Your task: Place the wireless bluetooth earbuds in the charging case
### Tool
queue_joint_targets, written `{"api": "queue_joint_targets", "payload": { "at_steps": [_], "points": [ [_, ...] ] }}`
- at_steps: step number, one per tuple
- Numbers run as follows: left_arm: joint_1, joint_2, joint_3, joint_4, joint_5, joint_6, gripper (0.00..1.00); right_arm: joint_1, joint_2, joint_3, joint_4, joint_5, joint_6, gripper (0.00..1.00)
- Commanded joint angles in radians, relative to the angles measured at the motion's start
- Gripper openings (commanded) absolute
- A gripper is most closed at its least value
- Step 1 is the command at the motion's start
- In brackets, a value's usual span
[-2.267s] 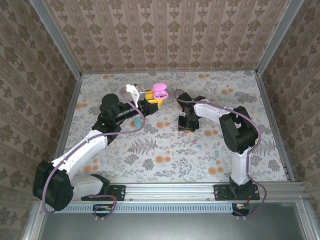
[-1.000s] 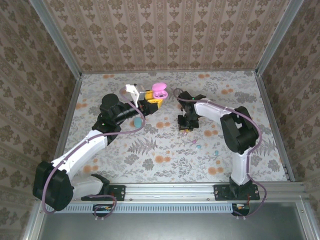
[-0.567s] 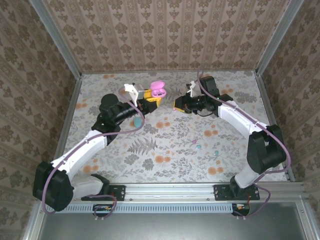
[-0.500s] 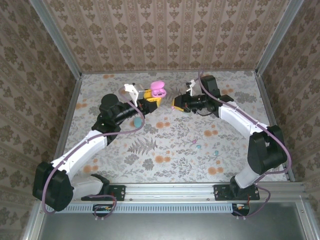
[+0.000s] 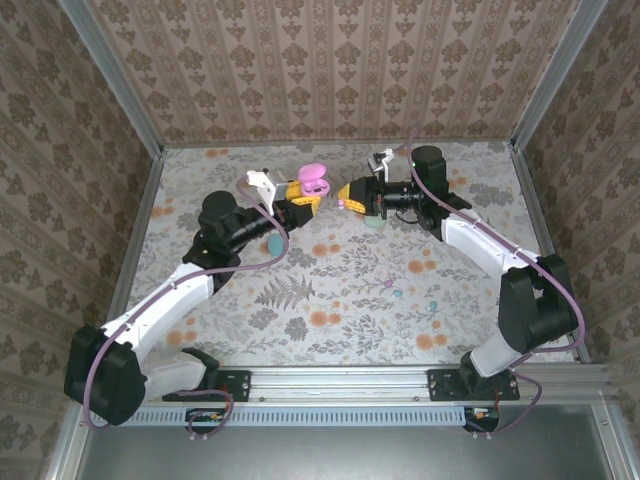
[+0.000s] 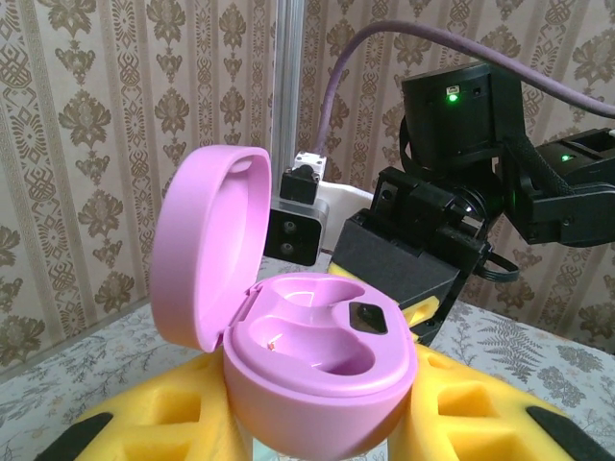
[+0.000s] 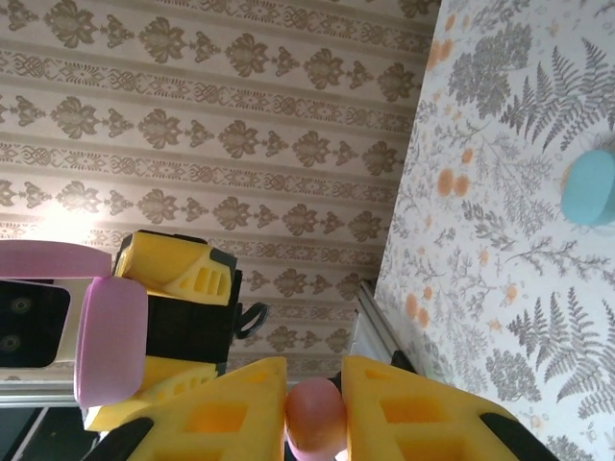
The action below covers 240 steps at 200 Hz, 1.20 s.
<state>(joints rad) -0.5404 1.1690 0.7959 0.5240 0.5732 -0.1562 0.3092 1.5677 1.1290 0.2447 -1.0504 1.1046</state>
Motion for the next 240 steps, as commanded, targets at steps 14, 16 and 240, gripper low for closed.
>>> {"api": "queue_joint_targets", "payload": {
  "at_steps": [14,16,240],
  "points": [
    [0.010,-0.023,-0.008,0.025,-0.015,0.011,0.28,-0.003,-0.032,0.012,0.030,-0.013,0.071,0.23],
    [0.010,-0.023,-0.008,0.025,-0.016,0.011,0.28,-0.003,-0.032,0.012,0.030,-0.012,0.073,0.23],
    [0.008,0.027,0.023,-0.018,0.114,0.041,0.28,0.041,-0.113,0.233,-0.248,0.065,-0.229,0.23]
  ]
}}
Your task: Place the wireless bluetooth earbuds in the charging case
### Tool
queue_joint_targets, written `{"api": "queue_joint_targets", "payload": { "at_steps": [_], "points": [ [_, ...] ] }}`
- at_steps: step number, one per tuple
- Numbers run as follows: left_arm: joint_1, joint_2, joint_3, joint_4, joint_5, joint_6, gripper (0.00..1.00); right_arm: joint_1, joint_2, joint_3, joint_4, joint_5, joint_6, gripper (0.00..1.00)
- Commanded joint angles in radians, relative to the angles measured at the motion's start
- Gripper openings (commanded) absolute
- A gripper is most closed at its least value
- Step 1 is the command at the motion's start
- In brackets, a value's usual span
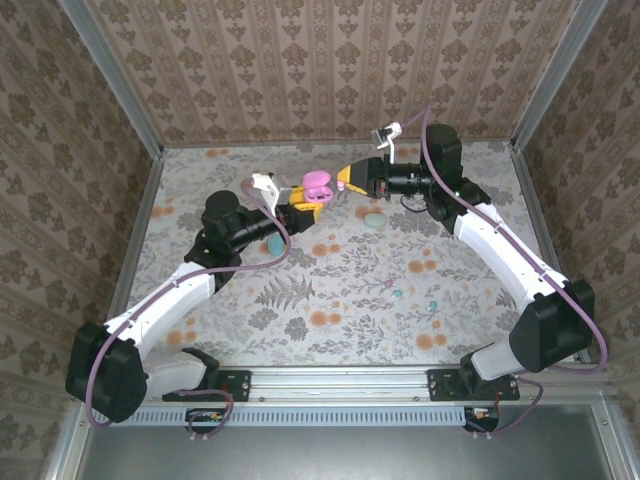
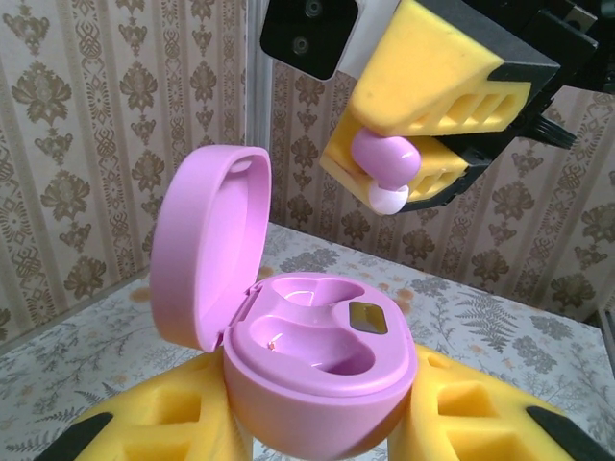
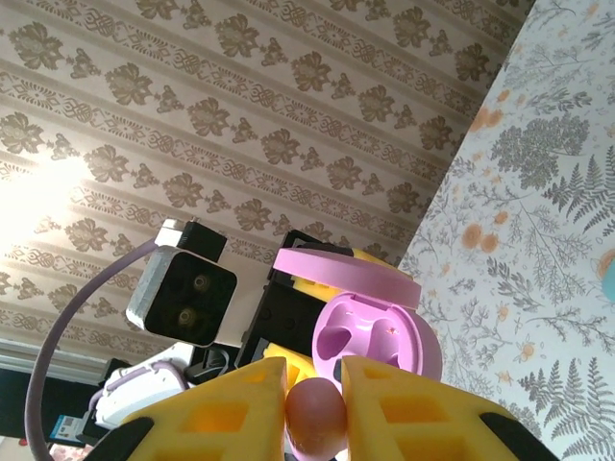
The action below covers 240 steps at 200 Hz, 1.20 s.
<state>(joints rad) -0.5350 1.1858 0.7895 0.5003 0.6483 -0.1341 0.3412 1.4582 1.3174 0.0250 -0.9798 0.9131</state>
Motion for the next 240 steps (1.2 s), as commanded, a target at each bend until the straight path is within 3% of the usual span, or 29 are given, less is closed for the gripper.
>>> {"api": "queue_joint_targets", "payload": {
  "at_steps": [1,67,240],
  "points": [
    [0.003,0.011,0.029,0.006,0.039,0.019,0.28,0.010,-0.003,0.045,-0.029,-0.005,-0.037,0.23],
    [0.003,0.012,0.032,0.004,0.053,0.018,0.28,0.023,0.024,0.066,-0.045,-0.002,-0.013,0.23],
    [0.001,0.015,0.037,0.023,0.079,0.012,0.28,0.062,0.058,0.088,-0.157,0.035,-0.142,0.23]
  ]
}}
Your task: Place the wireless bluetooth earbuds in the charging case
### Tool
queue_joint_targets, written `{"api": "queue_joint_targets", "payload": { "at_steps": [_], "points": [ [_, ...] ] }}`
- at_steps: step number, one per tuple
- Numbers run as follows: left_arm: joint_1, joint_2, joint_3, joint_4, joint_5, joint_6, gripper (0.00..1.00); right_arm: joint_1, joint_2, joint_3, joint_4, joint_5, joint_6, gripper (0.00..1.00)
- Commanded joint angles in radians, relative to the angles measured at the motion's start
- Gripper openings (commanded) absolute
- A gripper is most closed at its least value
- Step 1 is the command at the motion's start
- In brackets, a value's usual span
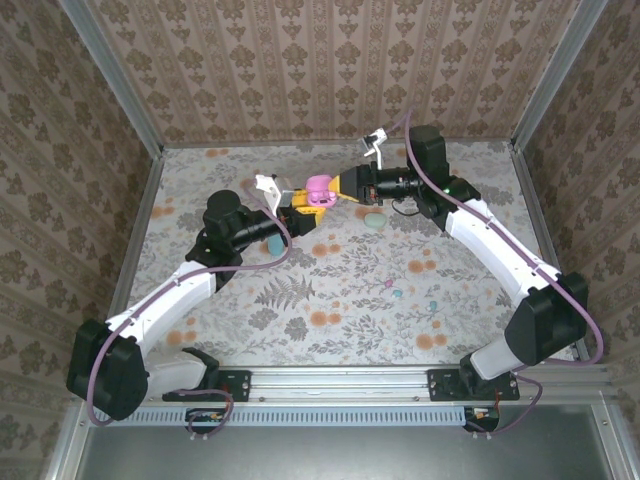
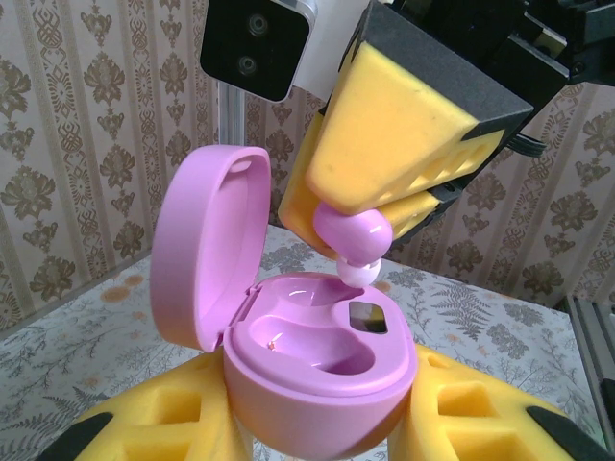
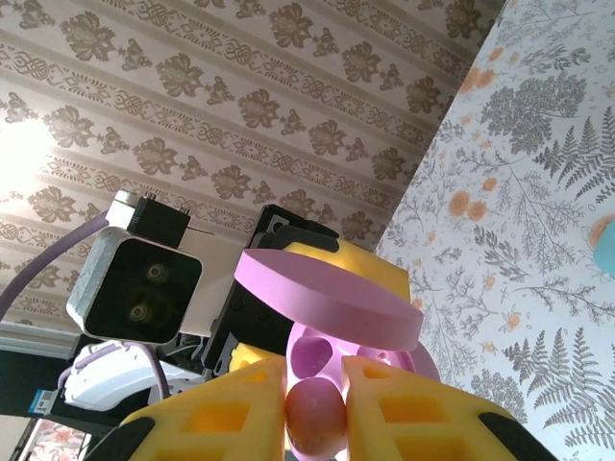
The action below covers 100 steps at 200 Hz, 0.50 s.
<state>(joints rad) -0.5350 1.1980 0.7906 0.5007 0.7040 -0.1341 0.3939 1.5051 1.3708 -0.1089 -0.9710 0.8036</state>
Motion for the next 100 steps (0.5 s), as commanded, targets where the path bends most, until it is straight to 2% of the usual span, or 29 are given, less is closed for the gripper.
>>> {"api": "queue_joint_targets", "payload": {
  "at_steps": [1,100],
  "points": [
    [0.001,0.003,0.036,0.023,0.023,0.012,0.28,0.010,0.012,0.034,-0.024,0.028,-0.034,0.23],
    [0.001,0.004,0.038,0.030,0.029,0.006,0.28,0.011,0.011,0.019,0.006,0.062,-0.026,0.21]
  ]
}}
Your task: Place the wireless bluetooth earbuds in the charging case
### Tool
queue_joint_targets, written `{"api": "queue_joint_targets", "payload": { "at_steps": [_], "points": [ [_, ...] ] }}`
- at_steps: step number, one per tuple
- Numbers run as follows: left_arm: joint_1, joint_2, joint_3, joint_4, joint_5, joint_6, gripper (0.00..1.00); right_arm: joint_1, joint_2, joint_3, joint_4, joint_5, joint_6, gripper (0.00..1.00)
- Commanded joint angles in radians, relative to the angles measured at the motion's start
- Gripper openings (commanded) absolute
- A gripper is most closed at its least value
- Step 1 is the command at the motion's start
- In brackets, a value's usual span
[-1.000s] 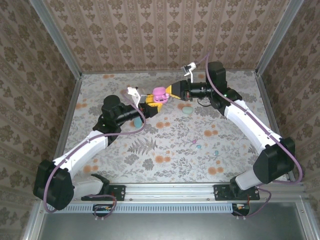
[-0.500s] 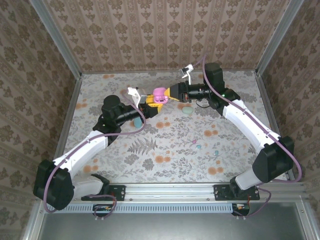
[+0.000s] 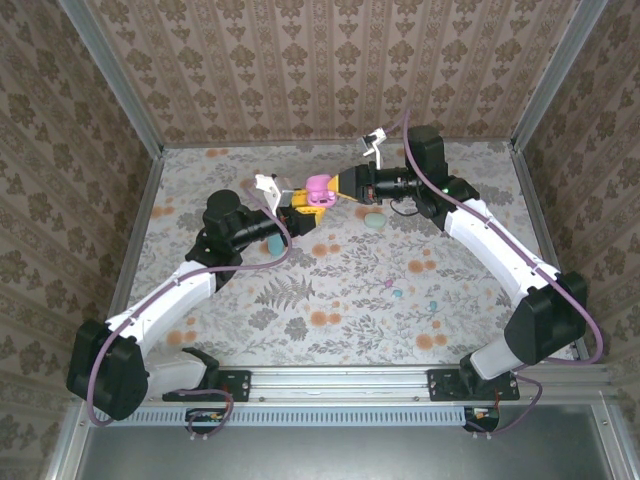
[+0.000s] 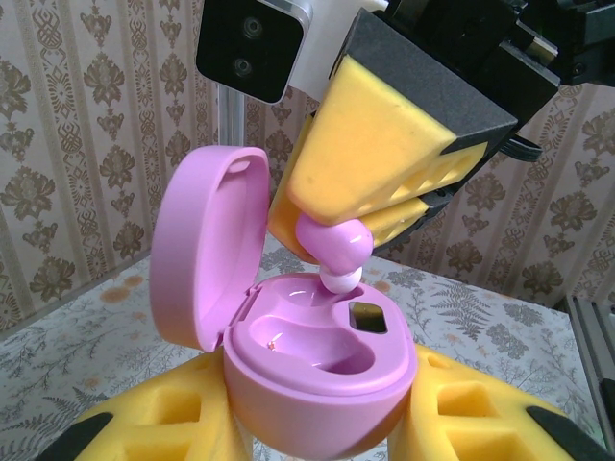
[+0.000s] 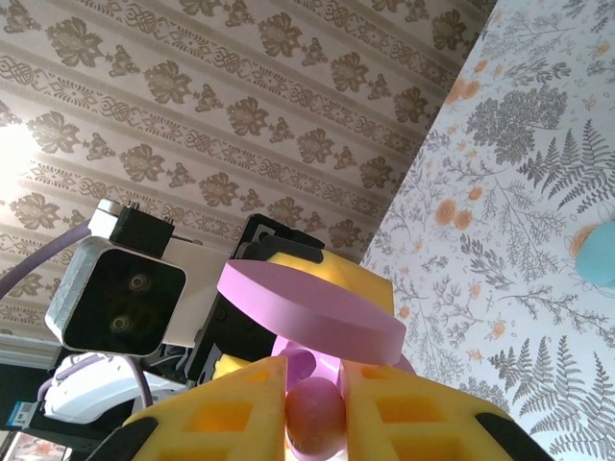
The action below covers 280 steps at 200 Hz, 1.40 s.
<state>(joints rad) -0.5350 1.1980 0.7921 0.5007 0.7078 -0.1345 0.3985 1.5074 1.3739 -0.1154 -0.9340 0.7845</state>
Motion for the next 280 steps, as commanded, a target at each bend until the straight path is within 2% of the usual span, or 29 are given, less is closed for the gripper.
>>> {"api": "queue_joint_targets", "payload": {
  "at_steps": [1,156,170,230,280],
  "points": [
    [0.001,0.004,0.037,0.030,0.024,0.006,0.28,0.006,0.010,0.015,0.013,0.025,-0.007,0.21],
    [0.001,0.012,0.039,0.064,0.022,-0.018,0.28,0.020,0.022,0.054,-0.150,0.091,-0.122,0.25],
    [0.001,0.012,0.039,0.064,0.021,-0.017,0.28,0.020,0.020,0.054,-0.133,0.084,-0.116,0.23],
    [0.002,0.018,0.039,0.068,0.024,-0.017,0.28,0.021,0.018,0.042,-0.036,0.038,-0.054,0.23],
    [0.001,0.017,0.039,0.070,0.027,-0.019,0.27,0.019,0.022,0.022,0.020,0.050,-0.013,0.23]
  ]
}}
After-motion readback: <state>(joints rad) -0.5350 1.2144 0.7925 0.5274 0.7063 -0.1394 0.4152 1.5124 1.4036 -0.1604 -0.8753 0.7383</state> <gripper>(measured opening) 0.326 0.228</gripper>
